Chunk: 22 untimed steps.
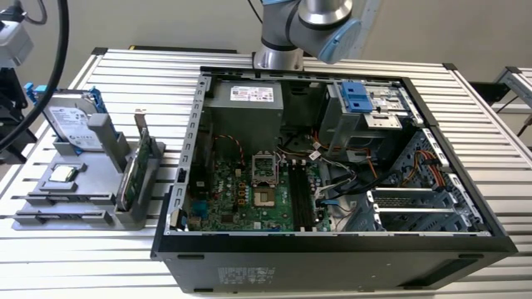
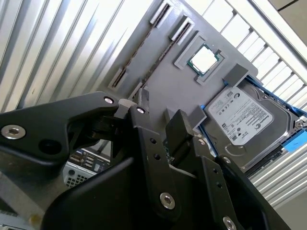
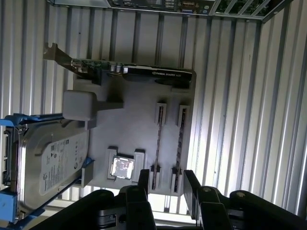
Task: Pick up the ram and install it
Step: 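Pick up the ram and move it above insertion slot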
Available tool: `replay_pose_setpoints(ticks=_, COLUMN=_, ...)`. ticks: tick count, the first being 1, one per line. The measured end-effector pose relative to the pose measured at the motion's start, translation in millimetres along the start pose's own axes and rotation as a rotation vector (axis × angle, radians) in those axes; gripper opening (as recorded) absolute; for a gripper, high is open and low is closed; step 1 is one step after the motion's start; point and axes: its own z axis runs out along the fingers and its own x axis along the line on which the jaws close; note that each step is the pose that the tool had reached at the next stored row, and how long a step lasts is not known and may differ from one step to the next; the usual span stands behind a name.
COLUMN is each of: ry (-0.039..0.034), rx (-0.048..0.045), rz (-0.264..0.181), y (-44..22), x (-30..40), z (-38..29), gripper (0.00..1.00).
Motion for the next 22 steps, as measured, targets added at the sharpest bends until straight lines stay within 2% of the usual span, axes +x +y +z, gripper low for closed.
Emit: replay_pose_setpoints(ticks=22, ry=-0.0029, rx=0.0001, rz=0.000, y=0.1, x=-0.2, z=4.5, gripper=1.00)
